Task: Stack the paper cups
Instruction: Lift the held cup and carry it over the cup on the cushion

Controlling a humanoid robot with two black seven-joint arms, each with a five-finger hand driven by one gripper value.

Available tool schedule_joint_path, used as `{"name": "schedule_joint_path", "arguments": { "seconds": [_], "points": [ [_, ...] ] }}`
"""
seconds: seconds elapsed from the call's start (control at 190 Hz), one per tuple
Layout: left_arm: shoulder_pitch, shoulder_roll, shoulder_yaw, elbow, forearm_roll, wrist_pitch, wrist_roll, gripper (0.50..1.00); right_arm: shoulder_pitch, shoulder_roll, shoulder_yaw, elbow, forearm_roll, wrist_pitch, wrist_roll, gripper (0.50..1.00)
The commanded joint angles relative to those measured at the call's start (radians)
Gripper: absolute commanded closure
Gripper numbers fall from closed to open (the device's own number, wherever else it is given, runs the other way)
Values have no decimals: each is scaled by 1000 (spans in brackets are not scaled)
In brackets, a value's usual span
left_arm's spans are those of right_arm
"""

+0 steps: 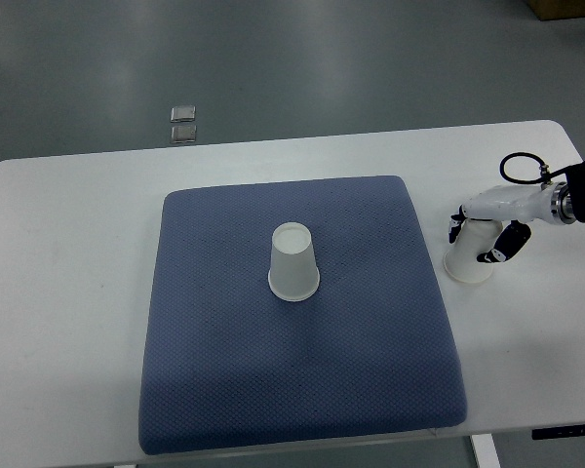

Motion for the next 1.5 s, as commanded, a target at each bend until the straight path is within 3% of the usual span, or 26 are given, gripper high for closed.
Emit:
{"name": "schedule_joint_path", "arguments": {
  "seconds": [0.0, 0.383, 0.688, 0.972, 1.303, 1.497],
  "points": [
    [0, 0, 0, 0, 0, 0, 0, 500, 5, -6, 2, 2, 1, 0, 1, 826],
    [0, 0, 0, 0, 0, 0, 0, 500, 111, -37, 0, 14, 4, 15, 21, 826],
    [0, 0, 0, 0, 0, 0, 0, 500, 307, -23, 3, 92, 13, 147, 38, 824],
    [0, 0, 0, 0, 0, 0, 0, 500, 460, 104, 5, 146, 19, 270, 38, 822],
    [0, 0, 0, 0, 0, 0, 0, 500, 548, 242, 12, 173, 79, 388, 38, 818],
    [0, 0, 0, 0, 0, 0, 0, 500, 556, 319, 15, 193, 118, 405, 38, 818]
  ]
}}
